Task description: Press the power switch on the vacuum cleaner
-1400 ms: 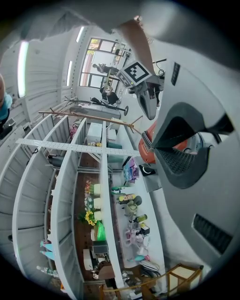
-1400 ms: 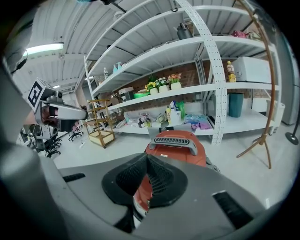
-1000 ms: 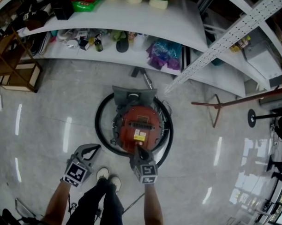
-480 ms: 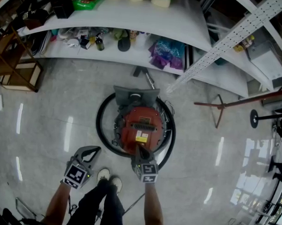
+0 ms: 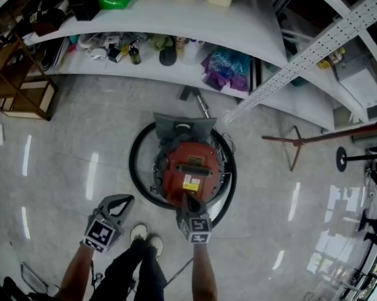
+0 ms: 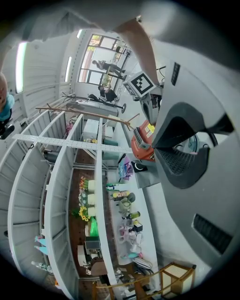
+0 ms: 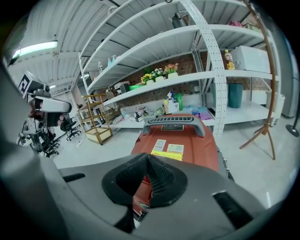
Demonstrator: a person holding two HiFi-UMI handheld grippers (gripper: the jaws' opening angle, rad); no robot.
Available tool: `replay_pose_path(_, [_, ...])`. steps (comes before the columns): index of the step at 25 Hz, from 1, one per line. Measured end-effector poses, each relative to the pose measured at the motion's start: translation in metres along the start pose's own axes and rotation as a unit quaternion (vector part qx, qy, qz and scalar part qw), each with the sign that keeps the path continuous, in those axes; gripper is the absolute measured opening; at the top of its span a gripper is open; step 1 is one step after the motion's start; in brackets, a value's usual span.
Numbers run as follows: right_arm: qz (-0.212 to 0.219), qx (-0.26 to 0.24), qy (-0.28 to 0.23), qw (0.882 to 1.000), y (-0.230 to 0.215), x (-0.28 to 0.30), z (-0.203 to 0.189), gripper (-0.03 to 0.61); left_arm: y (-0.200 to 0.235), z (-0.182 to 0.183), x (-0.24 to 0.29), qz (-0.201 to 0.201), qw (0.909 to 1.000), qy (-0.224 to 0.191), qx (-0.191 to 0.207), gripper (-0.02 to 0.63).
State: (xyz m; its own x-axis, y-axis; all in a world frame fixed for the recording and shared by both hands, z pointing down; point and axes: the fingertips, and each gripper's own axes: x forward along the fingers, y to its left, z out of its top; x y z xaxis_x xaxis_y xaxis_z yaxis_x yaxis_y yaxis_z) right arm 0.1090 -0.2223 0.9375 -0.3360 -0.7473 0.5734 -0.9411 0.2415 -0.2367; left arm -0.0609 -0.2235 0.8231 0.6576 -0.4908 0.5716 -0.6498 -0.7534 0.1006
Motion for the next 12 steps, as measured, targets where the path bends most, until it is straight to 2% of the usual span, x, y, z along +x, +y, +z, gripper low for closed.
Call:
replay_pose_path(4, [-0.002,-0.002,0.007,1.0,-0.001,0.001,-0.007,0.012,0.001,-0.002,0.001,0.003,0.9999,-0.001,-0.013,0.006])
replay_pose_path(7, [-0.001,-0.004,-0.007,1.0,0.003,0.002,0.005,0.012,0.001,-0.006,0.003,0.0,1.0,0.001,-0.007,0.006])
replay_pose_path(12, [0.001,-0.008,-0.003,1.0,0.002,0.002,0.003,0.012,-0.001,-0.009,0.005,-0.003,1.0,0.004,-0.006,0.006])
